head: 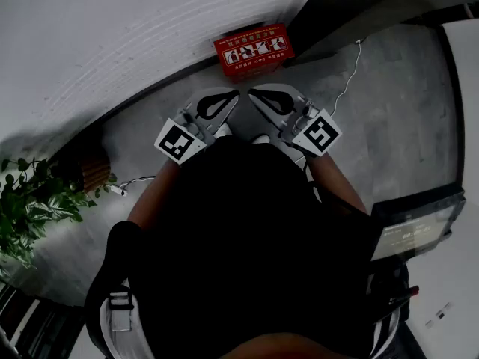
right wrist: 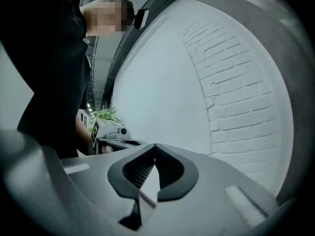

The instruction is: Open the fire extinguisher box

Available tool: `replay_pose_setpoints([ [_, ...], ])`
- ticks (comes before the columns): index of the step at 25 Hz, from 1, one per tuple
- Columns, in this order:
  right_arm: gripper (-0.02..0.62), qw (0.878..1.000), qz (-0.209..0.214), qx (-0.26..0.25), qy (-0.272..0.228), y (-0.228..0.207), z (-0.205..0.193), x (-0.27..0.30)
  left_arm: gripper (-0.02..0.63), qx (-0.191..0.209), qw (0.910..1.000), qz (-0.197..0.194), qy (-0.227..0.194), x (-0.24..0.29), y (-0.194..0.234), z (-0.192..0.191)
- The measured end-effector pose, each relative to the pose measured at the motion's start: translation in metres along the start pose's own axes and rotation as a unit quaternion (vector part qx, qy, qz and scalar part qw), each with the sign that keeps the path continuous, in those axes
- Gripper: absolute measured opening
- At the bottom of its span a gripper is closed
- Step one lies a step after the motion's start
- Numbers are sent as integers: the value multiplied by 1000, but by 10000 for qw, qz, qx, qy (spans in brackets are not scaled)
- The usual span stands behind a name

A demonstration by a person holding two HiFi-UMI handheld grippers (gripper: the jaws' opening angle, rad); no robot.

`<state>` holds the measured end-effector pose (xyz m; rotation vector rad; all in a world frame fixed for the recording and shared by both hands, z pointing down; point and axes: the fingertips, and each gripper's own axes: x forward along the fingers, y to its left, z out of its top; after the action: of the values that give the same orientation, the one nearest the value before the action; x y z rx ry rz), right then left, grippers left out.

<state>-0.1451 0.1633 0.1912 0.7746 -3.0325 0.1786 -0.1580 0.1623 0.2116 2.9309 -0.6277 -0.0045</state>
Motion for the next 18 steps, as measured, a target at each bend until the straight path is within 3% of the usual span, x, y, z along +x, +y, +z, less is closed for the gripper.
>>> replay_pose_setpoints([
  [18, 9, 9995, -172, -47, 267, -9, -2, 74, 2, -247, 9994, -182, -139, -34, 61, 0],
])
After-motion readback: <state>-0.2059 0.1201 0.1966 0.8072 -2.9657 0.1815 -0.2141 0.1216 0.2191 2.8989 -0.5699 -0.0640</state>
